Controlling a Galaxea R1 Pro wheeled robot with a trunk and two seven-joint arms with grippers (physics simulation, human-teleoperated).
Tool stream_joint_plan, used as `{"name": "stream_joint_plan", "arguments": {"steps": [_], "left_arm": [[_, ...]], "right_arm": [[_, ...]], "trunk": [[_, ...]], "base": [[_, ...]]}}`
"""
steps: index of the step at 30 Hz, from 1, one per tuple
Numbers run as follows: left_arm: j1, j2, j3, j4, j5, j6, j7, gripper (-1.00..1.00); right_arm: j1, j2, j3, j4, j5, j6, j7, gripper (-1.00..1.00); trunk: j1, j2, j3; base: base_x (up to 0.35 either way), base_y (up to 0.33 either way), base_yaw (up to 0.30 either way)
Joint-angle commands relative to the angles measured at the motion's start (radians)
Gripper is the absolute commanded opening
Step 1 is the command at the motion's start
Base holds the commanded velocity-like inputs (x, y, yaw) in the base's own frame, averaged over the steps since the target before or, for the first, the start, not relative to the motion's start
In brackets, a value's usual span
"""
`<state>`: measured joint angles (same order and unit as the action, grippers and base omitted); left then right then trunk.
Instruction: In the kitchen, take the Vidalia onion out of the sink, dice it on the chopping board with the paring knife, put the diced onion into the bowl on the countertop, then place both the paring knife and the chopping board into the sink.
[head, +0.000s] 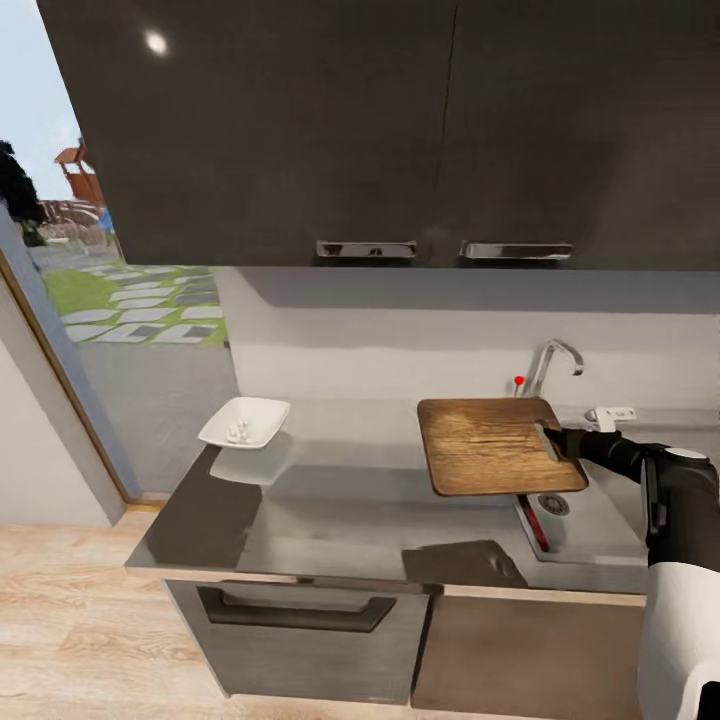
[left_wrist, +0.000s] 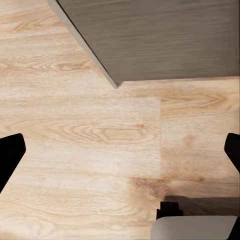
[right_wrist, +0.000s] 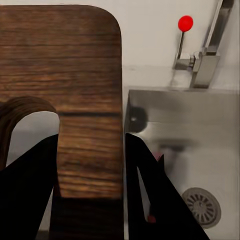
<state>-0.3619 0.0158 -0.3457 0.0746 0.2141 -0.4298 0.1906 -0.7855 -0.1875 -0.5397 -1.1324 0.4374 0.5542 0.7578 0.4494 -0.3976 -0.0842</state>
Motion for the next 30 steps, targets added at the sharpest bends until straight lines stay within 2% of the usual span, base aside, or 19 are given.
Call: {"name": "stream_joint_plan", "arguments": {"steps": [1, 8, 30], "left_arm": [[-0.002, -0.001, -0.009, 0.004, 0.007, -0.006, 0.001, 1.0], [-0.002, -0.001, -0.009, 0.004, 0.007, -0.007, 0.001, 1.0], [-0.002, -0.002, -0.009, 0.004, 0.007, -0.007, 0.001, 1.0]], "right_arm": [[-0.001, 0.0, -0.002, 0.002, 0.007, 0.003, 0.009, -1.0], [-0.001, 0.0, -0.002, 0.006, 0.012, 0.004, 0.006, -1.0], [-0.001, 0.0, -0.001, 0.017, 0.012, 0.004, 0.005, -1.0]], "trunk": [[0.001, -0.002, -0.002], [0.001, -0.002, 0.0], [0.001, -0.002, 0.025]], "base": [[-0.006, -0.041, 0.0], [-0.001, -0.008, -0.048], [0.0, 0.0, -0.197]]}}
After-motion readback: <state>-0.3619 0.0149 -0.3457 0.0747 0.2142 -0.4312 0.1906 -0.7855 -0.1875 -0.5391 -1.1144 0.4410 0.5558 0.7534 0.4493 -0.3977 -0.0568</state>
